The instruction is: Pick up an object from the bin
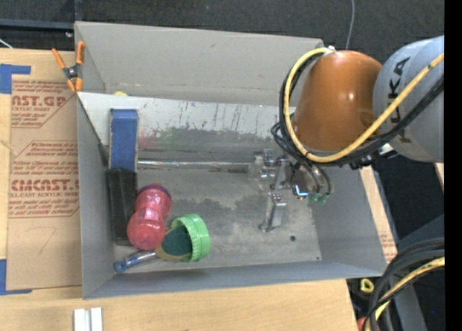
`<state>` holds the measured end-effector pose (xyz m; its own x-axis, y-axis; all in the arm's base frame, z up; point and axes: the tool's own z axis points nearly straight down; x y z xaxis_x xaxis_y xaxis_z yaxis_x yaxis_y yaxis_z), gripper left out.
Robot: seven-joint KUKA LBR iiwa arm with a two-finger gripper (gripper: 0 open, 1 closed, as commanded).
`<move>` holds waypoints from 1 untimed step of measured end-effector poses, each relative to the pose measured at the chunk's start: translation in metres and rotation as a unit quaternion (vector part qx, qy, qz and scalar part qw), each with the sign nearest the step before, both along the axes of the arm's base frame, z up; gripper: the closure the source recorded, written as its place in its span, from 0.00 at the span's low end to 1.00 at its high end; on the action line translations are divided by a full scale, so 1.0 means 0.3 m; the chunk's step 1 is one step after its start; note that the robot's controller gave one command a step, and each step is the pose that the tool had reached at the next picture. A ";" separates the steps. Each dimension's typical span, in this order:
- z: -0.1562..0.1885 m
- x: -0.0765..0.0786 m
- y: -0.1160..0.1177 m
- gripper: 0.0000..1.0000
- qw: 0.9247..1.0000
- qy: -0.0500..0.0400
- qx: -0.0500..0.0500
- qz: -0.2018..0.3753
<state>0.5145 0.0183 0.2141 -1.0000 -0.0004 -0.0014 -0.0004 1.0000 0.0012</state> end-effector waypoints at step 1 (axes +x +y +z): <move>0.000 0.000 0.000 0.00 1.000 0.000 0.000 0.000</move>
Offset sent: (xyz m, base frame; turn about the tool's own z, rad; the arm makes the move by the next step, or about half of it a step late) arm -0.0057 0.0034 -0.0247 0.0123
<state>0.5145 0.0183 0.2141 -1.0000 -0.0004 -0.0014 -0.0004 1.0000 0.0013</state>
